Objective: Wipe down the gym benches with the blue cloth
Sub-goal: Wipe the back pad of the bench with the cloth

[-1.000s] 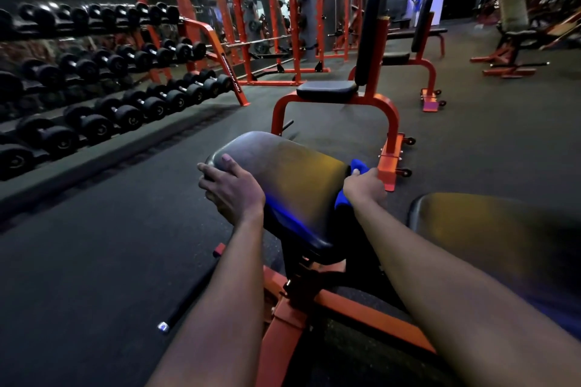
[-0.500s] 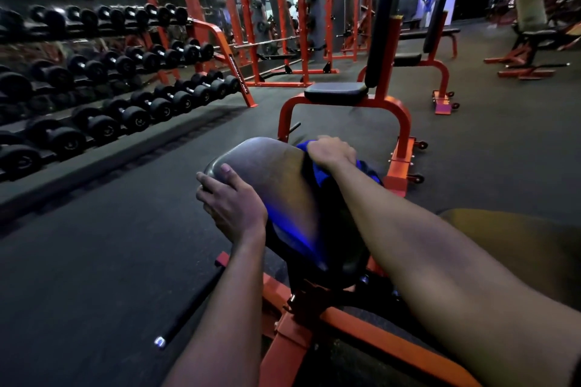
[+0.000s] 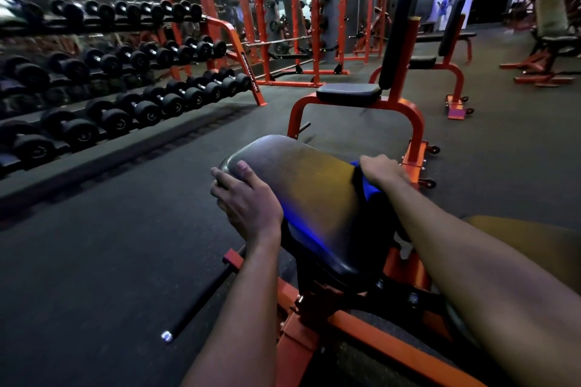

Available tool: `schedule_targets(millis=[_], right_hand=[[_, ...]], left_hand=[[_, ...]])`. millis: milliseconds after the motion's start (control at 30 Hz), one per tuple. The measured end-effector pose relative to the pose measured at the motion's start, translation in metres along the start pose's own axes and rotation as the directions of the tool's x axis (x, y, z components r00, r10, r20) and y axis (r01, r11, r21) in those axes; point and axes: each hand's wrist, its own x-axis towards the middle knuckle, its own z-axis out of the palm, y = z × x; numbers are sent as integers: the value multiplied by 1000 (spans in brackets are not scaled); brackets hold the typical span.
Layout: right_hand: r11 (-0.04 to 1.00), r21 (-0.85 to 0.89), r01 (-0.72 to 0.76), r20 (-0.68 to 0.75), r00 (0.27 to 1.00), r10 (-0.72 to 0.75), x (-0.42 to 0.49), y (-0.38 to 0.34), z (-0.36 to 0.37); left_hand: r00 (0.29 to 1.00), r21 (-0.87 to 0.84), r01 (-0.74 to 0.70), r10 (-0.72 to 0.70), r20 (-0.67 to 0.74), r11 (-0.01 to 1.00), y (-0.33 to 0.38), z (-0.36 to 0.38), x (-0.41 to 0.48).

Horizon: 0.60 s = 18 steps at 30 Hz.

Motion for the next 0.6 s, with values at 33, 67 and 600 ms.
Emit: schedule_targets(millis=[33, 67, 600], right_hand=[[999, -30, 37, 2, 999, -37, -1, -14, 0], [995, -60, 86, 8, 996, -85, -2, -30, 1], [869, -115, 481, 126, 875, -467, 12, -84, 23]], left_hand=[[1000, -3, -4, 4, 1, 1000, 0, 1, 1], [1000, -7, -5, 5, 0, 1000, 0, 2, 2], [999, -106, -15, 11, -31, 994, -6, 5, 3]])
